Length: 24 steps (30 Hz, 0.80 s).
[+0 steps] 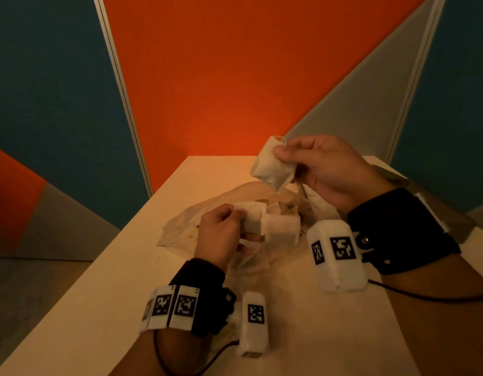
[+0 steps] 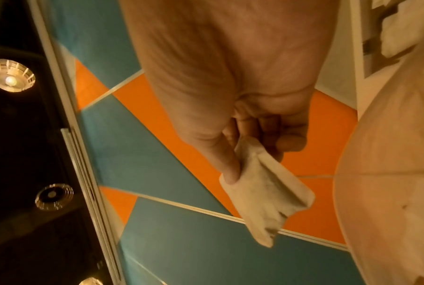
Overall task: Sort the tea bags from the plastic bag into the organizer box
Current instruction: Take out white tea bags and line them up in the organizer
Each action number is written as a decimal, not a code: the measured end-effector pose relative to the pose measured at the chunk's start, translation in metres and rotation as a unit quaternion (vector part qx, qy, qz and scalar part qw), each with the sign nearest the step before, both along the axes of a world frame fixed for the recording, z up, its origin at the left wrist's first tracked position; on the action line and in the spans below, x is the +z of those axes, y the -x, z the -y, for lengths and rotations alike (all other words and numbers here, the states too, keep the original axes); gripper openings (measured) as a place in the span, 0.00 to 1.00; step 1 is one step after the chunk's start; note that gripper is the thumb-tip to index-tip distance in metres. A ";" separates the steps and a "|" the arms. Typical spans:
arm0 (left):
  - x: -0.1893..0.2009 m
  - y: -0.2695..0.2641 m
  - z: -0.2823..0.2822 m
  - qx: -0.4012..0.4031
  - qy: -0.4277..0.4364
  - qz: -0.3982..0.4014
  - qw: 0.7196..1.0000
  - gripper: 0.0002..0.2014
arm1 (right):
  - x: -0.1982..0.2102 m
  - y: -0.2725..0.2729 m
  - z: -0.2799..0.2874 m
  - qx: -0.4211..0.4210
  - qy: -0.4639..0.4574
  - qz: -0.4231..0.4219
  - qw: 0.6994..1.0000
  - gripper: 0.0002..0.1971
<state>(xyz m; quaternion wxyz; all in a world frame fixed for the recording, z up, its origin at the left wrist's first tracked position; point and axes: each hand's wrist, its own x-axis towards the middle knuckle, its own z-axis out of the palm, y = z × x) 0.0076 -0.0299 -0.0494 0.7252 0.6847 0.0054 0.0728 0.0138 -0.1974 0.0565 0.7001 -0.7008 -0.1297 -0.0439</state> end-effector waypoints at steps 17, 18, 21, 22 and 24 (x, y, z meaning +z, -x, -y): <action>0.006 0.010 0.004 -0.046 0.052 0.078 0.995 0.14 | -0.014 0.016 0.003 0.009 0.257 -0.058 0.965 0.06; 0.006 0.010 0.004 -0.060 0.057 0.081 0.993 0.14 | -0.020 0.017 0.002 0.012 0.263 -0.060 0.963 0.06; 0.006 0.011 0.006 -0.074 0.061 0.083 0.992 0.14 | -0.031 0.020 -0.003 0.004 0.265 -0.055 0.963 0.07; 0.005 0.010 0.005 -0.064 0.057 0.082 0.993 0.14 | -0.032 0.022 -0.003 0.013 0.264 -0.057 0.963 0.07; 0.004 0.009 0.004 -0.023 0.039 0.081 0.996 0.15 | -0.028 0.027 0.000 0.063 0.255 -0.071 0.962 0.06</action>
